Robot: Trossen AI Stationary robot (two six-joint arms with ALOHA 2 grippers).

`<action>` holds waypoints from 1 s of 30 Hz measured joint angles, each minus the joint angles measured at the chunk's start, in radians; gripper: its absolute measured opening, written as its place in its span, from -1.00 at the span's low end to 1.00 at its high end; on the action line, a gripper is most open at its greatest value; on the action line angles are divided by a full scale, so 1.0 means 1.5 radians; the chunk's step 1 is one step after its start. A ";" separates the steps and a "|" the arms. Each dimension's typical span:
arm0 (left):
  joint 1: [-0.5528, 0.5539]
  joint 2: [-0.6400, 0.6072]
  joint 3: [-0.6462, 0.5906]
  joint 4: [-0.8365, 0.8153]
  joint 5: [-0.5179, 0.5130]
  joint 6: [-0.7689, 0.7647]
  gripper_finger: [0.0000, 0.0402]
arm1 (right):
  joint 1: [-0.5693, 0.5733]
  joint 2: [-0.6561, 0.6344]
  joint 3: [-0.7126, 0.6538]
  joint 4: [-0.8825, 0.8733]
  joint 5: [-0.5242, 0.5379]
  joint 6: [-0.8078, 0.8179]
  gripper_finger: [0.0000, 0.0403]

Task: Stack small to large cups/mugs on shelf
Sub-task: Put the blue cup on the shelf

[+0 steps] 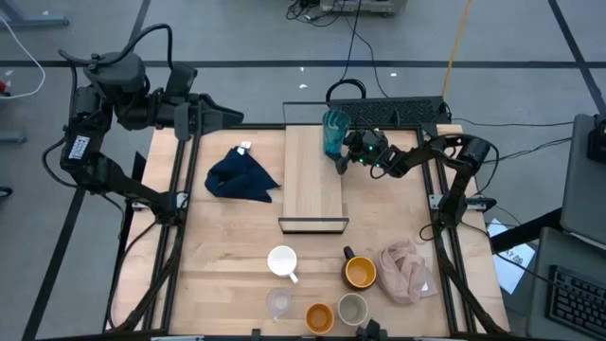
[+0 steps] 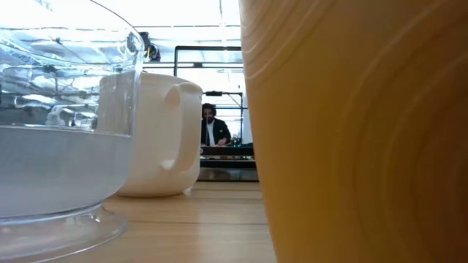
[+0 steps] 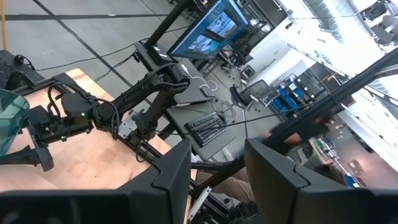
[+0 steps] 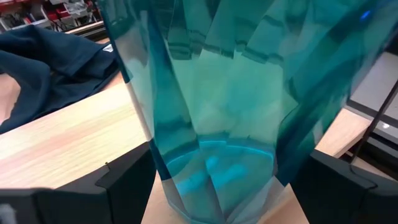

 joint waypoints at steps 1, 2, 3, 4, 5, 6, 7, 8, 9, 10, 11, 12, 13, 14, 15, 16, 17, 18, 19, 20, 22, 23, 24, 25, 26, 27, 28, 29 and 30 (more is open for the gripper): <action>-0.002 0.000 0.000 0.000 0.000 0.000 -0.25 | 0.002 0.000 0.000 0.001 0.000 0.000 0.58; -0.005 0.000 0.000 0.000 0.000 -0.001 -0.26 | 0.003 0.000 0.000 0.002 -0.001 -0.002 0.58; -0.009 0.000 0.000 0.000 0.000 -0.003 -0.26 | 0.004 0.000 -0.001 0.003 -0.001 -0.005 0.58; -0.013 0.000 0.000 0.000 0.000 -0.005 -0.25 | 0.004 0.001 -0.001 0.003 -0.001 -0.008 0.58; -0.016 0.000 0.000 0.000 0.000 -0.005 -0.26 | 0.004 0.001 -0.001 0.003 -0.001 -0.009 0.58; -0.020 0.000 0.000 0.000 -0.002 -0.007 -0.26 | 0.004 0.001 -0.001 0.003 -0.002 -0.009 0.58; -0.023 0.000 0.000 0.000 -0.003 -0.007 -0.25 | 0.004 0.001 -0.001 0.003 -0.002 -0.011 0.58; -0.025 0.000 0.000 0.000 -0.007 -0.007 -0.25 | 0.004 0.001 -0.001 0.001 -0.002 -0.016 0.58; -0.028 0.000 0.000 0.000 -0.010 -0.007 -0.26 | 0.004 0.001 -0.001 0.000 -0.002 -0.020 0.58; -0.030 0.000 0.000 0.000 -0.014 -0.005 -0.26 | 0.004 0.001 -0.001 0.001 -0.002 -0.021 0.58; -0.032 0.000 0.000 0.000 -0.016 -0.004 -0.25 | 0.004 0.001 -0.001 0.001 -0.002 -0.021 0.58; -0.032 0.000 0.000 0.000 -0.017 -0.004 -0.26 | 0.004 0.001 -0.001 0.003 -0.003 -0.021 0.58; -0.032 0.000 0.000 0.000 -0.018 -0.004 -0.26 | 0.005 0.001 -0.001 0.008 -0.003 -0.021 0.58; -0.032 0.000 0.000 0.000 -0.018 -0.005 -0.25 | 0.006 0.001 -0.001 0.011 -0.002 -0.024 0.58; -0.032 0.000 0.000 0.000 -0.018 -0.005 -0.25 | 0.007 0.001 -0.001 0.014 -0.002 -0.030 0.58; -0.032 0.000 0.000 0.000 -0.018 -0.007 -0.26 | 0.008 0.001 -0.001 0.015 -0.002 -0.036 0.58; -0.032 0.000 0.000 0.000 -0.018 -0.007 -0.26 | 0.008 0.001 -0.001 0.015 -0.002 -0.039 0.58; -0.032 0.000 0.000 0.000 -0.018 -0.007 -0.25 | 0.008 0.001 -0.001 0.015 -0.002 -0.041 0.58; -0.032 0.000 0.000 0.000 -0.018 -0.007 -0.26 | 0.008 0.001 -0.001 0.014 -0.002 -0.043 0.58; -0.032 0.000 0.000 0.000 -0.018 -0.006 -0.26 | 0.008 0.001 -0.001 0.013 -0.002 -0.046 0.58; -0.032 0.000 0.000 0.000 -0.018 -0.006 -0.26 | 0.008 0.001 -0.001 0.014 -0.002 -0.050 0.58; -0.032 0.000 0.000 0.000 -0.018 -0.006 -0.26 | 0.008 0.001 -0.001 0.015 -0.002 -0.051 0.58; -0.032 0.000 0.000 0.000 -0.018 -0.006 -0.26 | 0.008 0.001 -0.001 0.016 -0.002 -0.051 0.58; -0.032 0.000 0.000 0.000 -0.018 -0.006 -0.25 | 0.008 0.001 -0.001 0.016 -0.002 -0.051 0.58; -0.032 0.000 0.000 0.000 -0.018 -0.006 -0.26 | 0.008 0.001 -0.001 0.016 -0.002 -0.051 0.58; -0.032 0.000 0.000 0.000 -0.018 -0.006 -0.26 | 0.008 0.001 -0.001 0.016 -0.002 -0.053 0.58; -0.032 0.000 0.000 0.000 -0.018 -0.005 -0.26 | 0.008 0.001 -0.001 0.016 -0.002 -0.053 0.58; -0.032 0.000 0.000 0.000 -0.019 -0.005 -0.25 | 0.008 0.001 -0.001 0.016 -0.002 -0.053 0.58; -0.032 0.000 0.000 0.000 -0.018 -0.005 -0.26 | 0.008 0.001 -0.001 0.016 -0.002 -0.056 0.58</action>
